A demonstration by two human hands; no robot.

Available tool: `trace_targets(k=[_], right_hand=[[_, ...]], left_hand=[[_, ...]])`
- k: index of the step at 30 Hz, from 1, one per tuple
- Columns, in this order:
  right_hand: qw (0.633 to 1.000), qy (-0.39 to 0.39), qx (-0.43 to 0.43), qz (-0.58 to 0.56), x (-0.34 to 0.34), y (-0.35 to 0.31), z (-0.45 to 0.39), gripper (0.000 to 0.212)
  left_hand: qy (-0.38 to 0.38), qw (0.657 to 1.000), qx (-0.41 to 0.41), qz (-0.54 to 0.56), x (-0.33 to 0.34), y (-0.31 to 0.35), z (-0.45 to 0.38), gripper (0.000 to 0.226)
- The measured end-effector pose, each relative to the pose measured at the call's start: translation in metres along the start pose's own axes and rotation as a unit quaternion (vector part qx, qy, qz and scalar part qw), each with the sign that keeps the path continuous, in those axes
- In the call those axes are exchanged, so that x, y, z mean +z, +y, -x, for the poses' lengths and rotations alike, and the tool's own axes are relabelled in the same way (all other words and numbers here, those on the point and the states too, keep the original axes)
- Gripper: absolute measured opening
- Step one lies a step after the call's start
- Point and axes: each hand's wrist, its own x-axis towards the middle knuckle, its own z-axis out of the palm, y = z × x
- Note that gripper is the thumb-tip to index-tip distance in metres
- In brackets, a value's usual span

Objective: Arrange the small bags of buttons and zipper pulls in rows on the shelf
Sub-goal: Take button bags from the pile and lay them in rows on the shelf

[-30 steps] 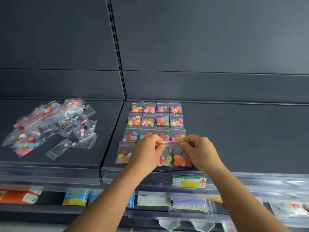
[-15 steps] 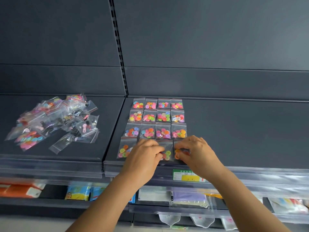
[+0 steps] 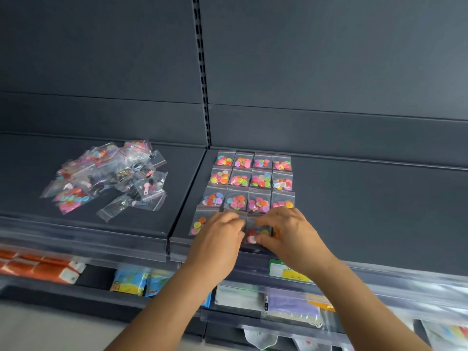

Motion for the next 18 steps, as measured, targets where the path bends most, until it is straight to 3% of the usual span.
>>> trace_targets(k=[4,14,18], right_hand=[[0.999,-0.030,-0.014,0.011,0.004,-0.007,-0.002,0.024],[0.999,-0.018,0.002,0.039,0.007,-0.010,-0.011,0.019],[0.999,-0.006,-0.012,0.052,0.010,-0.024,-0.023,0.036]], left_hand=[[-0.013,1.000,-0.011,0.003,0.004,-0.001,0.002,0.031],[-0.011,1.000,-0.027,-0.007,0.000,-0.001,0.003,0.032],[0.007,0.999,-0.040,-0.014,-0.013,-0.012,0.003,0.042]])
